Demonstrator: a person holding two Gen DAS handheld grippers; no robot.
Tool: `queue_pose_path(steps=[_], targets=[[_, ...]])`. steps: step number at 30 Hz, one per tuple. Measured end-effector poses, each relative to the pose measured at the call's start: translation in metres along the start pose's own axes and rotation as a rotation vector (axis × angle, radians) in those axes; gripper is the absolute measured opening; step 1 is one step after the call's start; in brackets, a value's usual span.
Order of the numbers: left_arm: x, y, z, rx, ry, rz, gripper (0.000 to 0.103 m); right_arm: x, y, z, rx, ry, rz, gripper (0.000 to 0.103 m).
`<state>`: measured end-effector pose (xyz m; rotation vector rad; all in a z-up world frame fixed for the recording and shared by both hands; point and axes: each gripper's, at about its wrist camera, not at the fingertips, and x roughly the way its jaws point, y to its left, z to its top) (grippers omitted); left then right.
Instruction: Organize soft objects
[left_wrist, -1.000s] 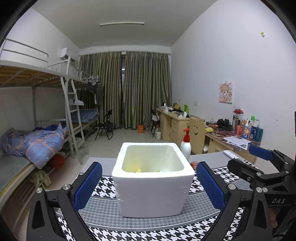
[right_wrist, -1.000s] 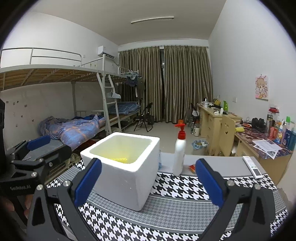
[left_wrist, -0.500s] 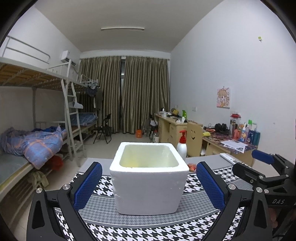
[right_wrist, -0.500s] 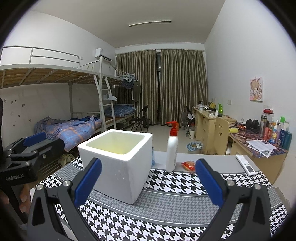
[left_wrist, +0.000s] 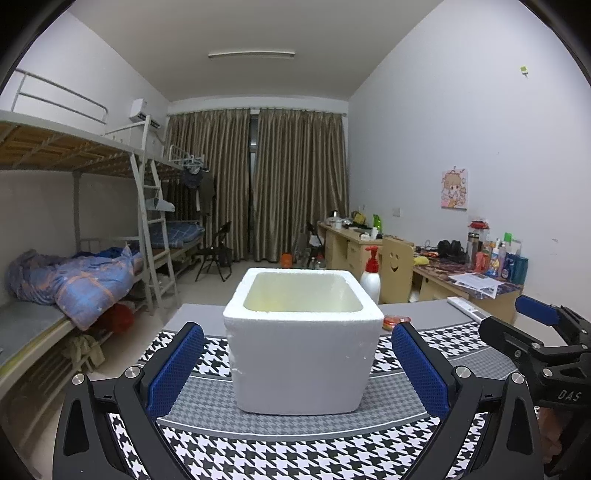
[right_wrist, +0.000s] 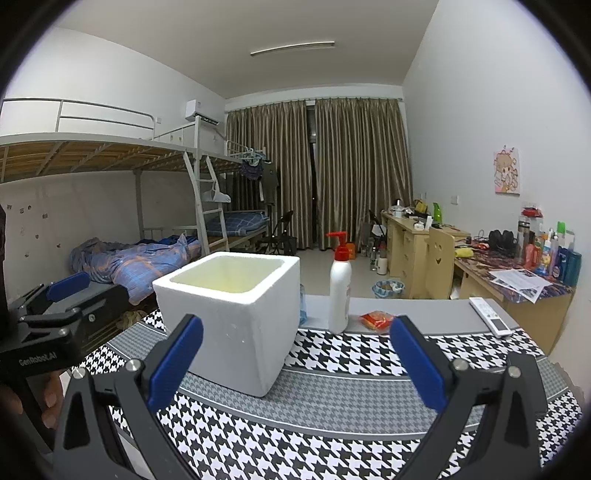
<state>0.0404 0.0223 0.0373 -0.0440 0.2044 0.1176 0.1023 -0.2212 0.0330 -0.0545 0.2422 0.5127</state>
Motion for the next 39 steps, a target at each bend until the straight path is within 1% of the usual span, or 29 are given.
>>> queue_pose_path(steps=[14, 22, 29, 39], targets=[[-0.001, -0.003, -0.011, 0.013, 0.026, -0.028, 0.102, -0.007, -0.007, -0.011, 0.015, 0.008, -0.006, 0.102], [0.000, -0.011, -0.017, 0.023, 0.039, -0.045, 0.102, -0.007, -0.005, -0.019, -0.001, 0.020, -0.006, 0.102], [-0.001, -0.008, -0.020, 0.015, 0.043, -0.052, 0.102, -0.008, -0.005, -0.022, -0.004, 0.024, -0.005, 0.102], [0.001, -0.009, -0.022, 0.019, 0.047, -0.046, 0.102, -0.012, -0.006, -0.022, -0.004, 0.007, 0.000, 0.102]])
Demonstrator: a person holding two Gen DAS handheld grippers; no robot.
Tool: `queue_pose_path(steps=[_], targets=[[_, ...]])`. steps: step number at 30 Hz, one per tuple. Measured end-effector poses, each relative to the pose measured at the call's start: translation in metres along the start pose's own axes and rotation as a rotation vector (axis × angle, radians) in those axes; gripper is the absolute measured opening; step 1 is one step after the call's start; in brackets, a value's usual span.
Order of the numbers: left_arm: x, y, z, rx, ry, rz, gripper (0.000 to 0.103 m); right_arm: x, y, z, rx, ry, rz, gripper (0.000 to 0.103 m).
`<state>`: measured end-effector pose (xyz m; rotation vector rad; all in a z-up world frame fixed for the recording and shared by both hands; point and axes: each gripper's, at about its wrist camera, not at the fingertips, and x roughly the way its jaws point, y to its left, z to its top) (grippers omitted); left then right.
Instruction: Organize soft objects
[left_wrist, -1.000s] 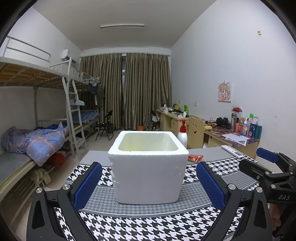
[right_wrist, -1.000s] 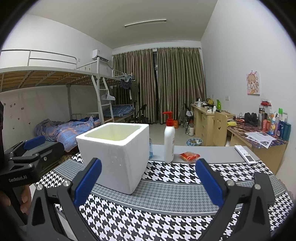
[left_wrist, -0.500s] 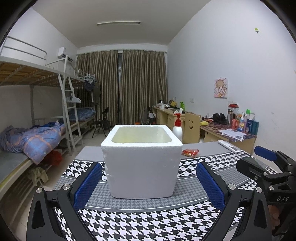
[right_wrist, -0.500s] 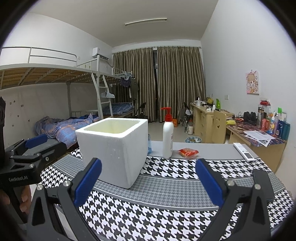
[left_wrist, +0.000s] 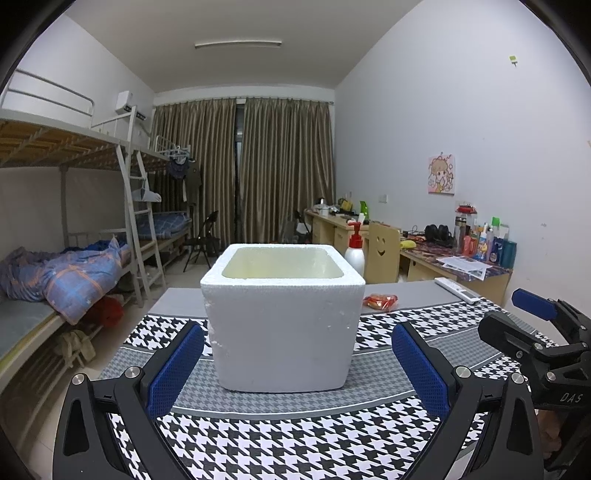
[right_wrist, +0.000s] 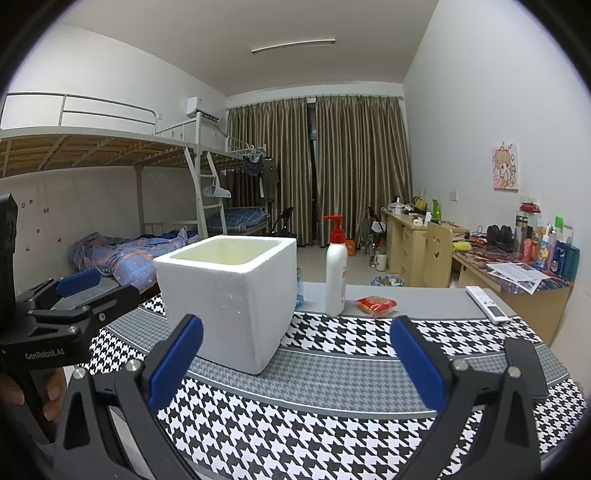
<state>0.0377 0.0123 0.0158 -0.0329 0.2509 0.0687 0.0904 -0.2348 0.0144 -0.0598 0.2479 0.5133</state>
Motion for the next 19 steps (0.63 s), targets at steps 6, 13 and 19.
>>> queue_pose_path(steps=[6, 13, 19], targets=[[-0.0008, -0.0020, 0.0003, 0.006, -0.005, 0.003, 0.102, 0.0005, -0.0005, 0.0000, 0.005, -0.001, 0.003, 0.102], [-0.0007, -0.0022, 0.0005, 0.009, -0.005, 0.000, 0.102, 0.0024, 0.0003, 0.0007, 0.002, 0.003, 0.005, 0.102], [-0.0003, -0.0026, 0.0004, 0.007, -0.007, 0.001, 0.102, 0.0030, 0.0002, 0.0007, 0.002, 0.003, 0.007, 0.102]])
